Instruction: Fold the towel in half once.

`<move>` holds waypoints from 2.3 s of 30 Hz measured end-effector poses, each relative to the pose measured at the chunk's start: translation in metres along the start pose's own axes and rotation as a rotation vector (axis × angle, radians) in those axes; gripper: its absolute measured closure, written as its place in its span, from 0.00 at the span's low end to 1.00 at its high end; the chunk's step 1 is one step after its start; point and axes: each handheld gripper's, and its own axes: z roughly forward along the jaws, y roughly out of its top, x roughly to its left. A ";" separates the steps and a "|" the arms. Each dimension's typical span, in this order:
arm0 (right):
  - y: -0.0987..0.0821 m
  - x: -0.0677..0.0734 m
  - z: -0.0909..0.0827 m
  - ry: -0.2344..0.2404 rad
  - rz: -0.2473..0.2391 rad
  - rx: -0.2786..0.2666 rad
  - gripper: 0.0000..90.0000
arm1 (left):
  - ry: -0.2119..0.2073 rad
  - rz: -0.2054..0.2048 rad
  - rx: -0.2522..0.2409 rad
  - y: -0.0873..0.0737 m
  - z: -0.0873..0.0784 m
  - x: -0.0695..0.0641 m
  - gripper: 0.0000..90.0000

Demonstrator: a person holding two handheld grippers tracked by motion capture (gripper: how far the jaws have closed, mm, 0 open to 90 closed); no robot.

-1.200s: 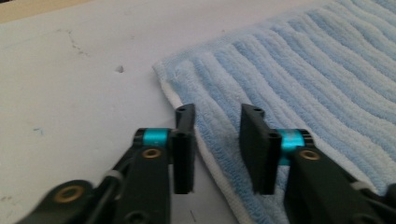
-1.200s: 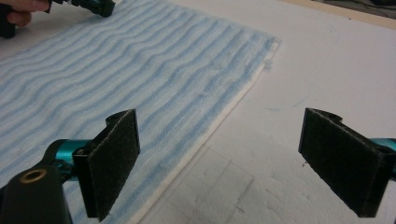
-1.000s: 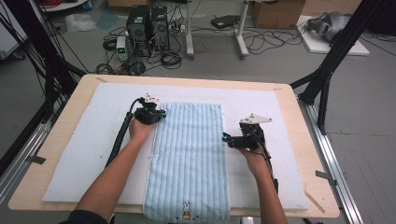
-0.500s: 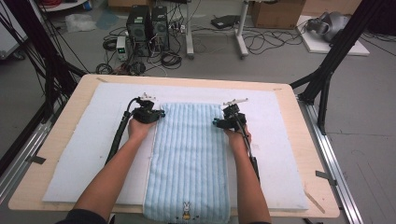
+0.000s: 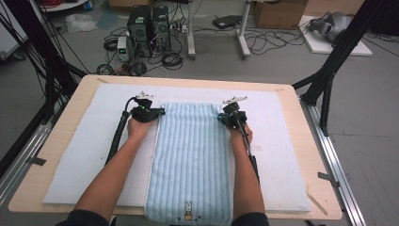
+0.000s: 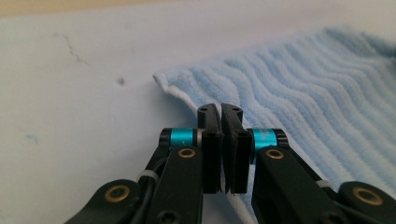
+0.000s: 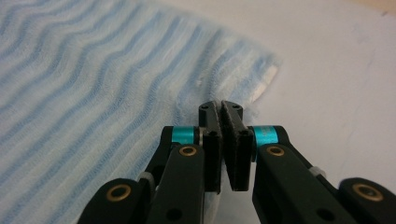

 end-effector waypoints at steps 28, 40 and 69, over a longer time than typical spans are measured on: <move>-0.012 0.014 -0.056 0.139 0.033 -0.190 0.96 | -0.175 0.089 -0.119 -0.001 -0.071 -0.025 0.96; -0.040 0.032 -0.084 0.170 -0.016 -0.164 0.96 | -0.229 0.128 -0.104 -0.042 -0.095 -0.049 0.96; -0.067 0.028 -0.101 0.159 0.059 -0.128 0.63 | -0.145 0.024 -0.064 -0.056 -0.095 -0.029 0.49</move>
